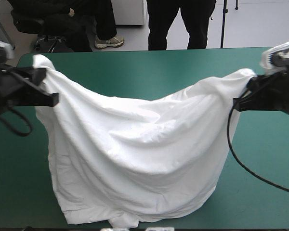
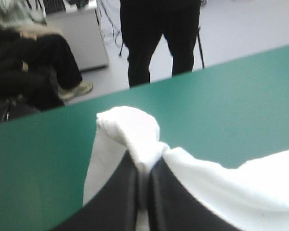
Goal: Fold the cloth
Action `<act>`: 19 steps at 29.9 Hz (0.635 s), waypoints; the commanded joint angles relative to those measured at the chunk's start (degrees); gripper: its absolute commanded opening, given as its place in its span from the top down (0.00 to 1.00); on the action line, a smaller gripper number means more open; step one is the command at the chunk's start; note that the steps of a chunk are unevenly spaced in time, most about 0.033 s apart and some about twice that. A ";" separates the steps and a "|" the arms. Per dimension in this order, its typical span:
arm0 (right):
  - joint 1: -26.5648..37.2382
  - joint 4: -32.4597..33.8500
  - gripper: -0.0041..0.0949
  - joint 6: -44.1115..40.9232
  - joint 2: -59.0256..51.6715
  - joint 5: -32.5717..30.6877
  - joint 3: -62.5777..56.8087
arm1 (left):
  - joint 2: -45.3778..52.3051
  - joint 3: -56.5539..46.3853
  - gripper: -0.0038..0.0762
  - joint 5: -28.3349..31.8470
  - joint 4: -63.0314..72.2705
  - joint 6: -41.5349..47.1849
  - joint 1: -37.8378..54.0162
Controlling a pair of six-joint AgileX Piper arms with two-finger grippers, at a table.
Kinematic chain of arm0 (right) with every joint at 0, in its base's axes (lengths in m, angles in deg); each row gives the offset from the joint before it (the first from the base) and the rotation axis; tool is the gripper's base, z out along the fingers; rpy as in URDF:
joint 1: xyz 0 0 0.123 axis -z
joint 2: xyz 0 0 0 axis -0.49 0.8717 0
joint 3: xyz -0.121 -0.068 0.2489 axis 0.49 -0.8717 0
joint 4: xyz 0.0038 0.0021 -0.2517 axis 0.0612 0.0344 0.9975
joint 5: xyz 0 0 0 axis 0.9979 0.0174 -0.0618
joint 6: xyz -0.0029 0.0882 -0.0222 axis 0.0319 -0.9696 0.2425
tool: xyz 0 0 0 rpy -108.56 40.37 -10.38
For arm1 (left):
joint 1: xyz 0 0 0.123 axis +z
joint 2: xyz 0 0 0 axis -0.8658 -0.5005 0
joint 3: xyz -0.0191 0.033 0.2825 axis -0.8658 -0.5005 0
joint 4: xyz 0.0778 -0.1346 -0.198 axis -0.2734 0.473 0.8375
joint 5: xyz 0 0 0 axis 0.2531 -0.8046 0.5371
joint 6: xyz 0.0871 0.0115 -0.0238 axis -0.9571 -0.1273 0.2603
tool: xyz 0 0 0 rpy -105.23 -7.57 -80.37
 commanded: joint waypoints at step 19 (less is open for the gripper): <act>2.56 -4.97 0.98 -3.91 35.26 22.99 -4.57 | -35.52 -6.88 0.97 20.62 5.50 8.99 10.20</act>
